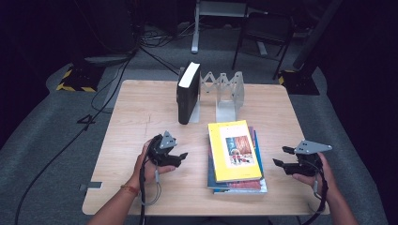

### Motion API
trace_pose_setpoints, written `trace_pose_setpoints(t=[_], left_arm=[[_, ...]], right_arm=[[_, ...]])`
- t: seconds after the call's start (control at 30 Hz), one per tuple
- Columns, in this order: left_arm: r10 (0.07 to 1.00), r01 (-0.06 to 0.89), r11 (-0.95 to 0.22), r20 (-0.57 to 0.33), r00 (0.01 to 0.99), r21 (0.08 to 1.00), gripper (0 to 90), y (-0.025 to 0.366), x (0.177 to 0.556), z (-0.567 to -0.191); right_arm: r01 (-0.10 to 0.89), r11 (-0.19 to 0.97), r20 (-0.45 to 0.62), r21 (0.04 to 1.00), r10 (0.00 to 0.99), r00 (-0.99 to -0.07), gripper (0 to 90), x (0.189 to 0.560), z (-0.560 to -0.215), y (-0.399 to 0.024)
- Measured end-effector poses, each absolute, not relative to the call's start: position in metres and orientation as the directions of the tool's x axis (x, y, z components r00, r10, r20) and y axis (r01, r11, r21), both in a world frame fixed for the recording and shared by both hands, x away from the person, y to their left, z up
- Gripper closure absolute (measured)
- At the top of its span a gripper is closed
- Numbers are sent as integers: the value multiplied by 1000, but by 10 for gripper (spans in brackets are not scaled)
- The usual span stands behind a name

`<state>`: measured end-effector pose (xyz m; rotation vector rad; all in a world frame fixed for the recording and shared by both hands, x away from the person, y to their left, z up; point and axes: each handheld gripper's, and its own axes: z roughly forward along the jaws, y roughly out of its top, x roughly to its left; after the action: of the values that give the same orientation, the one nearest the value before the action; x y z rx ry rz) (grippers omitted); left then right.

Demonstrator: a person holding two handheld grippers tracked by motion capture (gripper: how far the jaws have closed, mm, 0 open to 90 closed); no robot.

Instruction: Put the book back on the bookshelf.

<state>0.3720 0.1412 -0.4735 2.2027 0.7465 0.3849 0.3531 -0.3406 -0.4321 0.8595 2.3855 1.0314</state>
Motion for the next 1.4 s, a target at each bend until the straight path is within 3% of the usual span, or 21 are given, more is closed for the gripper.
trace_pose_setpoints(t=[0.2, 0.5, 0.77, 1.13, 1.4], left_arm=[[576, 396, -571, 8, 817, 719, 228, 147, 354, -485], [553, 390, -606, 14, 833, 693, 235, 142, 341, -499], [559, 412, -586, -20, 829, 698, 224, 141, 344, -504], [572, 426, -585, -22, 820, 690, 191, 135, 351, -503], [561, 370, -564, 13, 828, 738, 217, 114, 364, -483]], right_arm=[[338, 550, -98, 763, 617, -781, 377, 333, -425, -330], [299, 574, -58, 763, 521, -851, 510, 309, -421, -315], [286, 634, -64, 718, 469, -881, 499, 305, -428, -298], [339, 654, -32, 676, 486, -874, 462, 316, -440, -290], [368, 615, 24, 698, 493, -870, 405, 322, -438, -286]])
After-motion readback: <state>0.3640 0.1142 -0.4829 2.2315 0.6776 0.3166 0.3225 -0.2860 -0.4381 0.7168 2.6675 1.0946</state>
